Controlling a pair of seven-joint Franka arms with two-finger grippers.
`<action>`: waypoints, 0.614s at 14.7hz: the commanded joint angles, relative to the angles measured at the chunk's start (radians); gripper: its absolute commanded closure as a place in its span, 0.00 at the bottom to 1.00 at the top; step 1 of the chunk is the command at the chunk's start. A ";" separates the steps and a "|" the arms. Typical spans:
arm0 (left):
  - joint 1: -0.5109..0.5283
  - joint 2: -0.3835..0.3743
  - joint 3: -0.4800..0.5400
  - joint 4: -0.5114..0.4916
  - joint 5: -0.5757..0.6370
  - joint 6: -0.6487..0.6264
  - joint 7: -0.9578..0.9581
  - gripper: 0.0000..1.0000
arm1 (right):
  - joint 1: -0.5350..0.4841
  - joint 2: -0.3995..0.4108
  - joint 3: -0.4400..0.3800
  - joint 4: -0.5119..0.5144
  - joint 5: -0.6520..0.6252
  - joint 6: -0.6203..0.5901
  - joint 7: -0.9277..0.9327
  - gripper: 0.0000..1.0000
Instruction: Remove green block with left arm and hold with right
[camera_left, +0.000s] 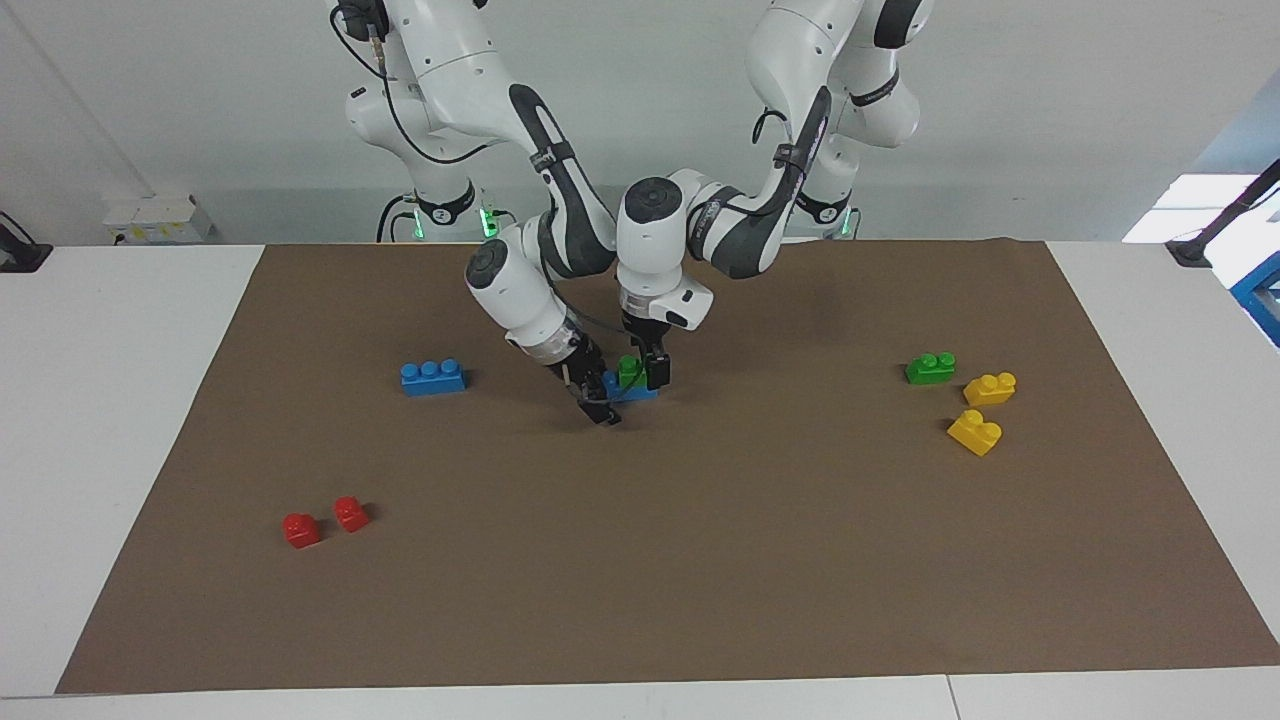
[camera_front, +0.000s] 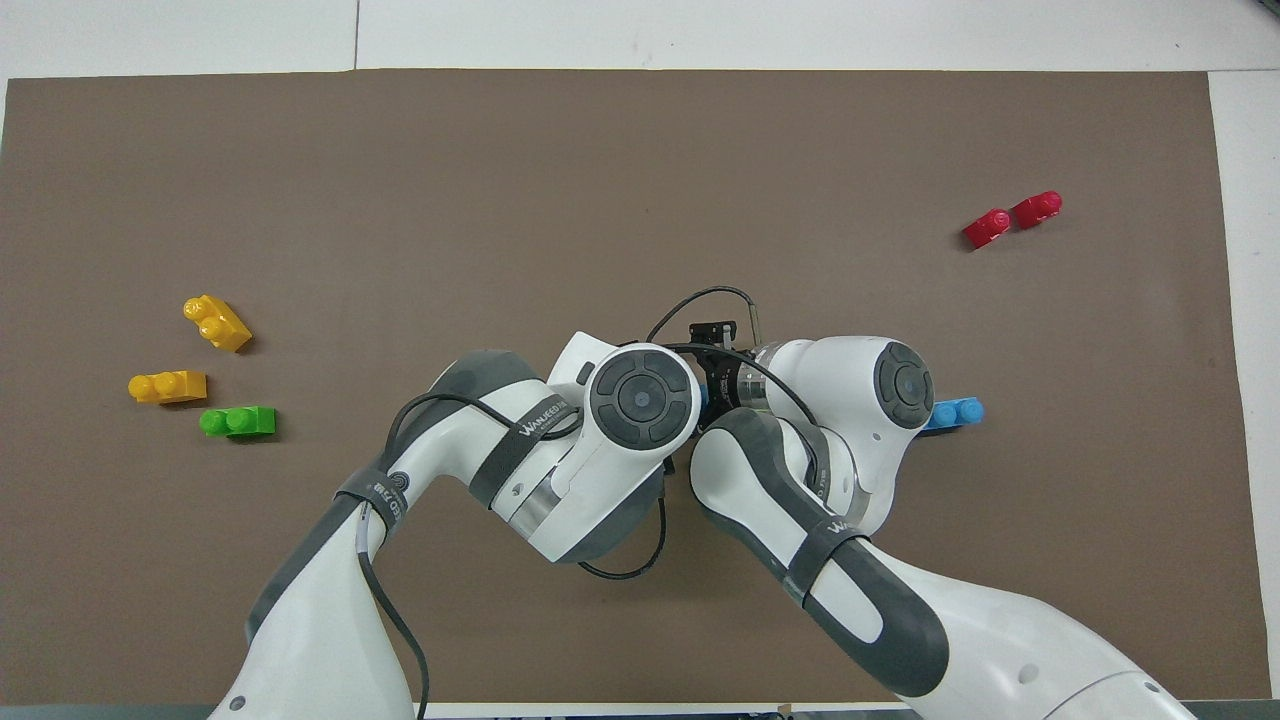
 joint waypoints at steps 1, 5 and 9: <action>0.008 -0.018 0.002 -0.026 0.018 0.017 -0.013 0.01 | 0.008 0.015 -0.002 0.008 0.030 0.022 -0.012 0.43; 0.010 -0.018 0.002 -0.026 0.018 0.017 -0.012 0.01 | 0.008 0.015 -0.002 0.008 0.029 0.019 -0.018 0.90; 0.010 -0.018 0.002 -0.026 0.018 0.017 -0.010 0.03 | 0.010 0.015 -0.002 0.010 0.029 0.015 -0.024 1.00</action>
